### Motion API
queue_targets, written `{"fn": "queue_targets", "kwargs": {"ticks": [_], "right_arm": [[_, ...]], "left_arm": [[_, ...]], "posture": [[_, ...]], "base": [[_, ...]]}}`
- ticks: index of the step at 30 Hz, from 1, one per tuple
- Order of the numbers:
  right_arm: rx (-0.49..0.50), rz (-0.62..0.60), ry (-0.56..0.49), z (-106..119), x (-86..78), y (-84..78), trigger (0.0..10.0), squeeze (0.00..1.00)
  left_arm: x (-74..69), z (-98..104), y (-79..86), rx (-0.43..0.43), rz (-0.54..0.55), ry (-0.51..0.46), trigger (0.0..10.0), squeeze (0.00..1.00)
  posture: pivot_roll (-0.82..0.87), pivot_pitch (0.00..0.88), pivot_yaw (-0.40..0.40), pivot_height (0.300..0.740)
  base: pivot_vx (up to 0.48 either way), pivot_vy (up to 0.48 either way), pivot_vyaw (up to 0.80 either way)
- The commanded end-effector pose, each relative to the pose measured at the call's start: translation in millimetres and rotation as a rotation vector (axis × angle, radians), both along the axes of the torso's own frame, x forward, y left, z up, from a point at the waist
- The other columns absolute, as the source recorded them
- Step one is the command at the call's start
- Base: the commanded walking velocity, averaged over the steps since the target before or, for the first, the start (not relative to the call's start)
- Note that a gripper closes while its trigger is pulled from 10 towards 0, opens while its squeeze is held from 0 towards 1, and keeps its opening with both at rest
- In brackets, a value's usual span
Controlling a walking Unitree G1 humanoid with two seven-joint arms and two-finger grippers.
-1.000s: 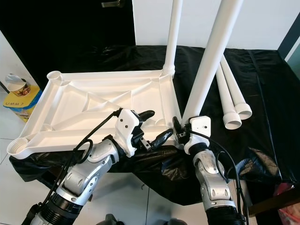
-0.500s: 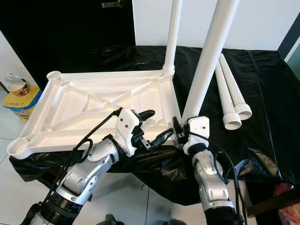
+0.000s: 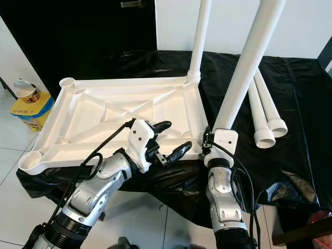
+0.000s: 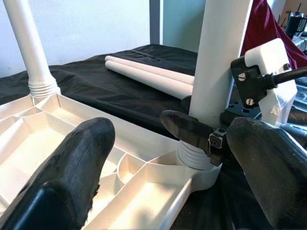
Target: Building children table
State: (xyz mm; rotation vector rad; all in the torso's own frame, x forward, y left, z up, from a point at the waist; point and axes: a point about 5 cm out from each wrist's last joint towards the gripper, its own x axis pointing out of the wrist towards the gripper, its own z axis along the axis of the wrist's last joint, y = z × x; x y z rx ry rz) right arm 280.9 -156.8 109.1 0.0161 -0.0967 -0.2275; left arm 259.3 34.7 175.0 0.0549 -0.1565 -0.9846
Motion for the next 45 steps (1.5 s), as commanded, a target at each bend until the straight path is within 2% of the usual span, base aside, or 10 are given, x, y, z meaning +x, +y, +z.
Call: {"fn": "queue_targets", "kwargs": {"ticks": [1,9,10,16,17,18,40,41,44,45], "right_arm": [[0.023,-0.094,0.168,-32,-9.1,-15.7,10.0,0.00],[0.048,-0.086,0.150,-28,-5.6,-10.1,10.0,0.00],[0.062,-0.061,0.126,-25,-4.6,-8.4,10.0,1.00],[-0.020,0.035,0.000,-5,-1.2,-8.2,10.0,1.00],[-0.031,0.064,-0.021,-2,-0.5,-8.5,10.0,0.06],[-0.038,0.085,-0.037,0,0.1,-9.2,10.0,0.00],[-0.158,0.588,-0.054,13,8.5,-30.3,10.0,0.00],[-0.170,0.617,-0.043,15,12.3,-34.9,8.6,0.00],[-0.173,0.622,-0.041,15,13.1,-35.9,8.6,0.00],[-0.180,0.629,-0.032,15,14.7,-37.6,4.9,0.00]], "left_arm": [[-2.7,3,-2.1,0.010,-0.062,-0.013,10.0,0.00],[-3.1,2,-2.0,0.012,-0.062,-0.013,10.0,0.00],[-3.1,2,-2.0,0.012,-0.062,-0.012,10.0,0.00],[-3.4,2,-2.3,0.011,-0.062,-0.011,10.0,0.00],[-3.4,2,-2.4,0.010,-0.062,-0.011,10.0,0.00],[-3.3,2,-2.4,0.010,-0.062,-0.011,10.0,0.00],[-8.3,-2,-6.8,0.030,-0.108,0.006,10.0,0.00],[-10.3,-5,-7.9,0.052,-0.125,0.010,10.0,0.00],[-10.7,-6,-8.2,0.057,-0.129,0.011,10.0,0.00],[-11.6,-8,-8.5,0.079,-0.140,0.011,10.0,0.00]], "posture": [[-0.02,0.025,-0.003,0.740],[-0.02,0.021,-0.003,0.740],[-0.02,0.020,-0.003,0.740],[-0.02,0.017,-0.003,0.740],[-0.02,0.017,-0.003,0.740],[-0.02,0.017,-0.003,0.740],[-0.04,0.030,-0.005,0.740],[-0.04,0.031,-0.005,0.740],[-0.04,0.031,-0.005,0.740],[-0.04,0.032,-0.006,0.740]], "base": [[0.000,0.000,0.00],[0.000,0.000,0.00],[0.000,0.000,0.00],[0.000,0.000,0.00],[0.000,0.000,0.00],[0.000,0.000,0.00],[0.000,0.000,0.00],[0.000,0.000,0.00],[0.000,0.000,0.00],[0.000,0.000,0.00]]}}
